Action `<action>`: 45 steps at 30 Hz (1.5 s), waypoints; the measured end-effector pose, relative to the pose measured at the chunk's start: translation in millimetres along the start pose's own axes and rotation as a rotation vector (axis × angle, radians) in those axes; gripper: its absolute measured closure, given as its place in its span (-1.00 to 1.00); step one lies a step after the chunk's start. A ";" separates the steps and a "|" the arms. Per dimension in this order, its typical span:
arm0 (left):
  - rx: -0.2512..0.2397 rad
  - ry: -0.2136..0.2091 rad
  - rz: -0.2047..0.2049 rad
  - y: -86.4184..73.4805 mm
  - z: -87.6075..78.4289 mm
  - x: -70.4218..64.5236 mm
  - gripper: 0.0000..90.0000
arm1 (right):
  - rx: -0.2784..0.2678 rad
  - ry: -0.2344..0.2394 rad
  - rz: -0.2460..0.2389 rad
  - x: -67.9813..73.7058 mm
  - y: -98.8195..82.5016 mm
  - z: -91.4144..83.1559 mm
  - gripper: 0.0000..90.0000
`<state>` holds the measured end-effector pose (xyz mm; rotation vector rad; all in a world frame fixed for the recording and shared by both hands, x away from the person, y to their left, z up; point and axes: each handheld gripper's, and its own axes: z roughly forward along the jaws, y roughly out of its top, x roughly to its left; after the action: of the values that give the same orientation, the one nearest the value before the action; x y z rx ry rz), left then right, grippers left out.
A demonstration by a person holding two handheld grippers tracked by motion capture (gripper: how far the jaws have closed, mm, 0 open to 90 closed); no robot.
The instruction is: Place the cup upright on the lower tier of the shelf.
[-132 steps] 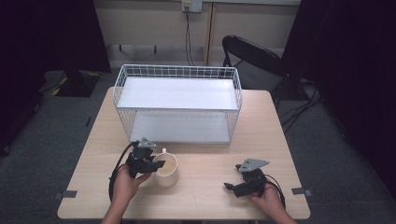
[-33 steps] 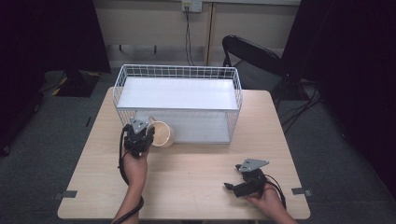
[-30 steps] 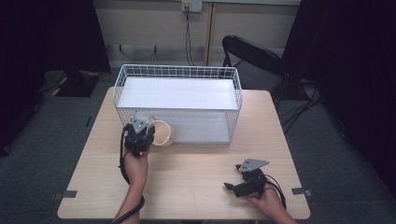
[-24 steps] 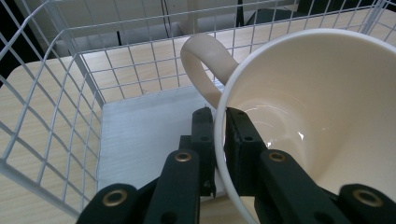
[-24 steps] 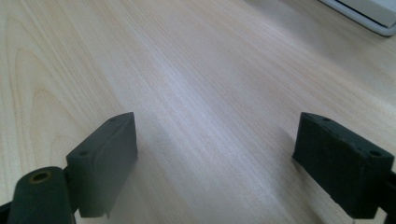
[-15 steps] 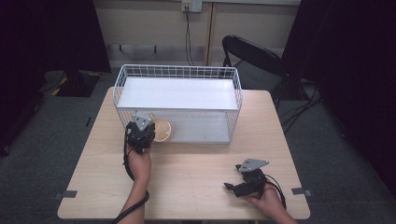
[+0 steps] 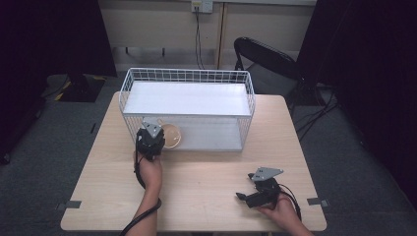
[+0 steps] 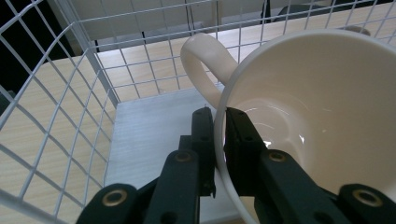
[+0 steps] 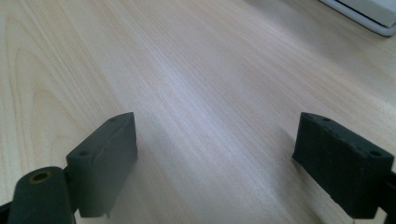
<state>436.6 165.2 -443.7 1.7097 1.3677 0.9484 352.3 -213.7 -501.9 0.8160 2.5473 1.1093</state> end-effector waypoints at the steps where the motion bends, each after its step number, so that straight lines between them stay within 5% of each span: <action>1: 0.002 0.006 0.002 0.2 1.7 -0.4 0.84 | 0.000 0.000 0.000 0.0 0.0 0.0 -0.72; 11: -0.004 0.053 -0.015 -1.8 9.7 -3.5 0.84 | 0.000 0.000 0.000 0.0 0.0 0.0 -0.72; 35: -0.016 0.049 -0.035 -2.2 10.9 -3.1 0.82 | 0.000 0.000 0.000 0.0 0.0 0.0 -0.72; 45: -0.017 0.028 -0.054 -2.2 11.9 -3.0 0.45 | 0.000 0.000 0.000 0.0 0.0 0.0 -0.72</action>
<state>445.7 161.4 -451.4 1.6440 1.4134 0.9544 352.3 -213.7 -501.9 0.8160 2.5470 1.1094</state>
